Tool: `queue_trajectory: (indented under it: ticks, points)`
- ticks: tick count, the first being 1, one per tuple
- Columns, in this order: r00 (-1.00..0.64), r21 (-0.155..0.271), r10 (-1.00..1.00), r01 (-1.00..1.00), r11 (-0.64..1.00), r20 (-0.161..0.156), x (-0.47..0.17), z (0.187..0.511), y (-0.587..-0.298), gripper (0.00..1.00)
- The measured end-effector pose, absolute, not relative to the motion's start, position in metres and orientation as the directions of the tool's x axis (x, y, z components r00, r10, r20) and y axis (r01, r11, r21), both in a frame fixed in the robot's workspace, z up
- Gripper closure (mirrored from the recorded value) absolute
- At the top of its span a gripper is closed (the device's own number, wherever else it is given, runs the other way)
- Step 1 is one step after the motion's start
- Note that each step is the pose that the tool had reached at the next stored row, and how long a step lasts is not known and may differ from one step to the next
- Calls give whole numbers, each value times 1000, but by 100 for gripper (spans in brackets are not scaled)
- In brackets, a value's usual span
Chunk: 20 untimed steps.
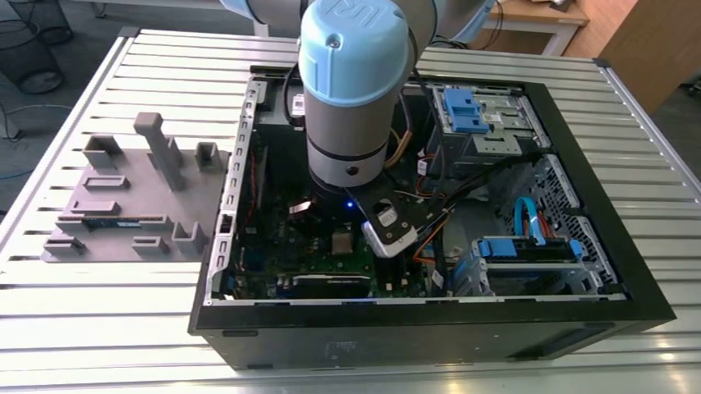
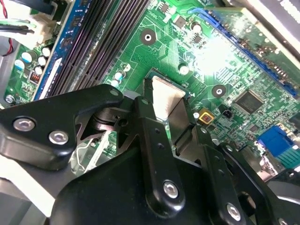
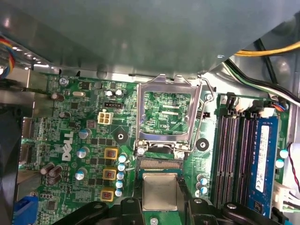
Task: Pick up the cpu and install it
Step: 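Place the cpu into insertion slot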
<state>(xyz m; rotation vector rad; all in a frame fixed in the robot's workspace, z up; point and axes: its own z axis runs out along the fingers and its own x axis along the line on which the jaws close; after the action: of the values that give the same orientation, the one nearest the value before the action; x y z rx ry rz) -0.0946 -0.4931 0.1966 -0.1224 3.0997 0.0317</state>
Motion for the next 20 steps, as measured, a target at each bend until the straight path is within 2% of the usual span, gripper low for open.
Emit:
queue_trajectory:
  ticks: [20]
  points:
    - [-998, 33, -57, -59, 998, -41, -95, 196, -493, 61]
